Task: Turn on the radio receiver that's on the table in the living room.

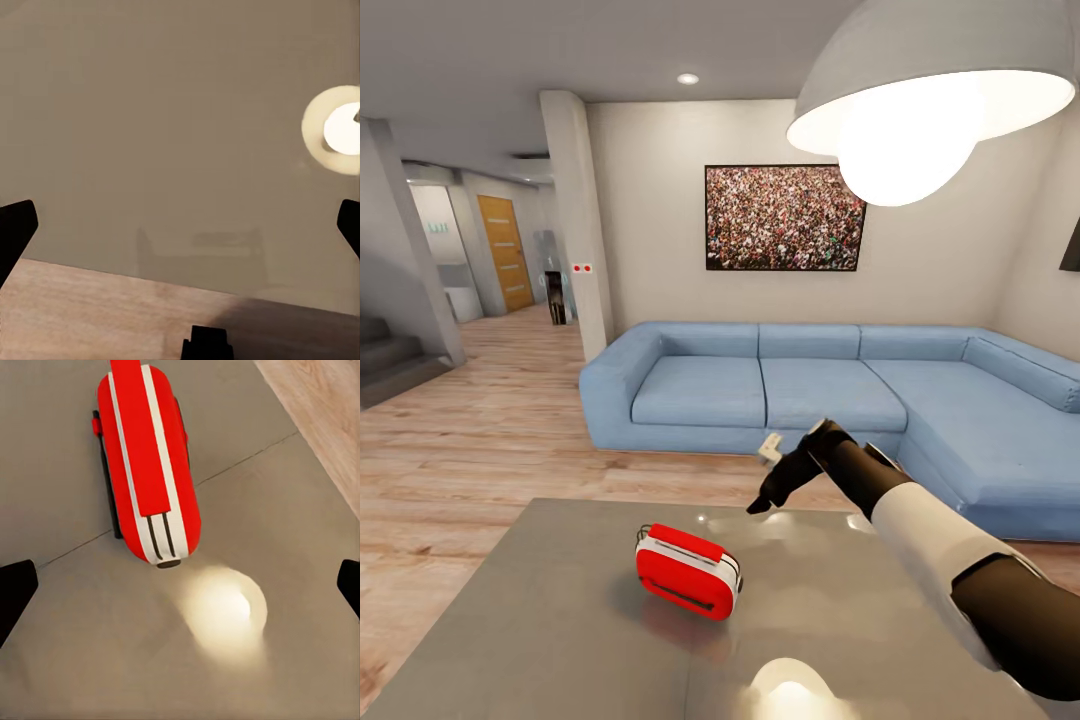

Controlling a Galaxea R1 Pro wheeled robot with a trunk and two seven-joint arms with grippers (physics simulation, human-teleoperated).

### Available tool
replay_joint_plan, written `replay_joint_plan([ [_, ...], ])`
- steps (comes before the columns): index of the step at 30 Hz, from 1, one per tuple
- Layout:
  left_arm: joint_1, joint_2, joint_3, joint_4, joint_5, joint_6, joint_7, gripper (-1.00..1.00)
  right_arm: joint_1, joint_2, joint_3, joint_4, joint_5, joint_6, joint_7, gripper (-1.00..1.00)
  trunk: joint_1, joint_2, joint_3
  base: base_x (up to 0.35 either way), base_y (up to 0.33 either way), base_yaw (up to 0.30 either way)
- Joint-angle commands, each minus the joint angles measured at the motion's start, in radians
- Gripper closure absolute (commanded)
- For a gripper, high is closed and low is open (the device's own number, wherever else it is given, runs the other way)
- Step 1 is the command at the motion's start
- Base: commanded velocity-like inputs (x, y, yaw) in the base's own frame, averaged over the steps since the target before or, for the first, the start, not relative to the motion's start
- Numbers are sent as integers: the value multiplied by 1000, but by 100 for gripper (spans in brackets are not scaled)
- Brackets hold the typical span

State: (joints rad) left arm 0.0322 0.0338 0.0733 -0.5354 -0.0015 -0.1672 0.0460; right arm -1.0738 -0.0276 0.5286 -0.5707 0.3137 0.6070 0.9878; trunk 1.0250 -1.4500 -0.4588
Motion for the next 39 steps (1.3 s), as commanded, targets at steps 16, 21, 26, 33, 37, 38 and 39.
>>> replay_joint_plan([
  [16, 0, 0, -1, 0, 0, 0, 0, -100, 0, -4, 9, 0, 20, -2, -7, -100, 0, 0, 0, 0, 0, 0],
  [21, 0, -1, -1, 0, 0, 0, 0, -100, 0, -1, 10, 0, 66, 1, -14, -100, 0, 0, 0, 0, 0, 0],
  [26, 0, -4, -1, 0, -1, 0, 0, -100, 0, 5, 10, 0, 76, 9, -75, -100, 0, 0, 0, 0, 0, 0],
  [33, 0, -5, -1, 0, -3, 0, 0, -100, 0, 22, 9, 0, 75, 11, -168, -100, 0, 0, 0, 0, 0, 0],
  [37, 0, -5, -1, 0, -4, 1, 0, -100, 0, 48, 8, 3, 76, 10, -176, -100, 0, 0, 0, 0, 0, 0],
  [38, 0, -5, -1, 0, -4, 1, 0, -100, 0, 49, 8, 4, 76, 10, -176, -100, 0, 0, 0, 0, 0, 0],
  [39, 0, -5, -1, 0, -5, 0, 0, -100, 1, 51, 9, 6, 76, 10, -177, -100, 0, 0, 0, 0, 0, 0],
])
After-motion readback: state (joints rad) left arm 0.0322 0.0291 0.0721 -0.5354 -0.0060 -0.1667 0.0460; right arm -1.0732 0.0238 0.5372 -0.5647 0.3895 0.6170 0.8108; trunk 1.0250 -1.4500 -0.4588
